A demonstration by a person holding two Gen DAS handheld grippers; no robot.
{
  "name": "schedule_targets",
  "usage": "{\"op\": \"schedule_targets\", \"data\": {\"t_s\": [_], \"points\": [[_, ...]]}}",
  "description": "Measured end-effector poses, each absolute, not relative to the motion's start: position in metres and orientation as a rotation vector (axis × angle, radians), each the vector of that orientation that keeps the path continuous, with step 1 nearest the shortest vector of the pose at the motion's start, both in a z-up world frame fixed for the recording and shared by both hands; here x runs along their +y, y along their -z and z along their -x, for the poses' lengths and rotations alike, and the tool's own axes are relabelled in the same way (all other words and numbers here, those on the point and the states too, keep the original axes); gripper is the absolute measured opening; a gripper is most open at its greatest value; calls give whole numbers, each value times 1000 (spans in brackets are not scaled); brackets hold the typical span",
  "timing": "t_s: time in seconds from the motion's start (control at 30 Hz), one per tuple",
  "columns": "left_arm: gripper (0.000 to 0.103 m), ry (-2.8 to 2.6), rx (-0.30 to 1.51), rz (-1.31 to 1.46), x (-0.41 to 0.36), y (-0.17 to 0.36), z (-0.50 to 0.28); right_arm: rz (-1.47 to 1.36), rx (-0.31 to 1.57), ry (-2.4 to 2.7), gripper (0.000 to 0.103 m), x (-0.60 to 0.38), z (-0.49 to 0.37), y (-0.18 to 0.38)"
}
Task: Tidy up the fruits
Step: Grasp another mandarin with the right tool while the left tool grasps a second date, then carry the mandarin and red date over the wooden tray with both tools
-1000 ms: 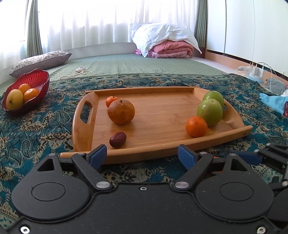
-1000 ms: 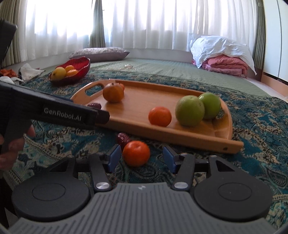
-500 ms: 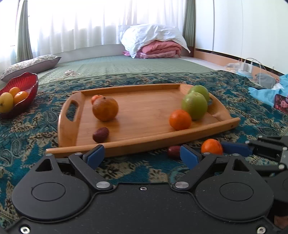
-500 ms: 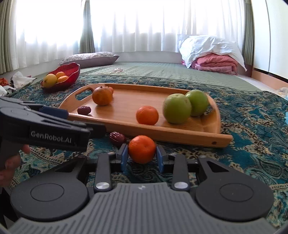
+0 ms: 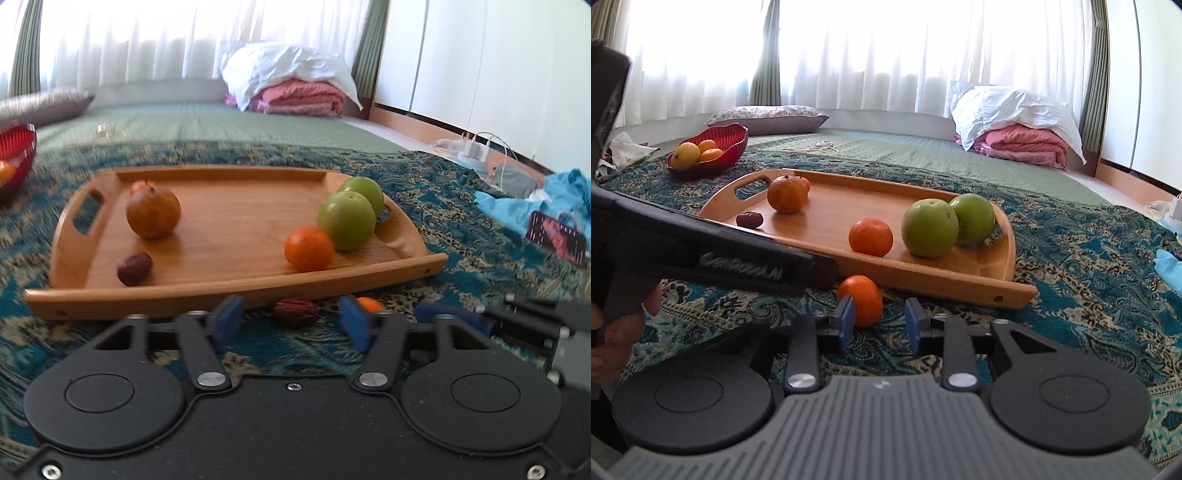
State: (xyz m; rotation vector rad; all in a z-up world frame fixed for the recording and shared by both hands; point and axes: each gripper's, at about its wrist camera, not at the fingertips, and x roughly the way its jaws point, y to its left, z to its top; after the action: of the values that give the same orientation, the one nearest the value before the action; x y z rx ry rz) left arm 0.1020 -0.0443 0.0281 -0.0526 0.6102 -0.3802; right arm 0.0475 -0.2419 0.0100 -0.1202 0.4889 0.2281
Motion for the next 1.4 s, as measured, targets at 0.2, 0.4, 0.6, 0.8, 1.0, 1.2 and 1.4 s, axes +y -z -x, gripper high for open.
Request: {"op": "schedule_targets", "data": {"t_s": [0.2, 0.4, 0.6, 0.8, 1.0, 1.2, 1.4], "points": [[33, 357, 641, 101, -46, -21, -116, 102, 517, -237, 49, -246, -45, -4], [27, 367, 672, 179, -37, -15, -120, 45, 529, -246, 52, -250, -49, -4], [27, 334, 644, 173, -24, -20, -105, -47, 549, -283, 55, -253, -60, -5], [27, 283, 629, 155, -3, -24, -92, -105, 568, -308, 59, -246, -76, -4], [27, 248, 625, 137, 12, -22, -84, -179, 601, -283, 39, -239, -96, 0], [27, 245, 607, 116, 11, -22, -80, -250, 547, -236, 38, -254, -101, -12], [27, 251, 586, 112, 5, -27, -82, -283, 543, -220, 38, -270, -102, -19]]}}
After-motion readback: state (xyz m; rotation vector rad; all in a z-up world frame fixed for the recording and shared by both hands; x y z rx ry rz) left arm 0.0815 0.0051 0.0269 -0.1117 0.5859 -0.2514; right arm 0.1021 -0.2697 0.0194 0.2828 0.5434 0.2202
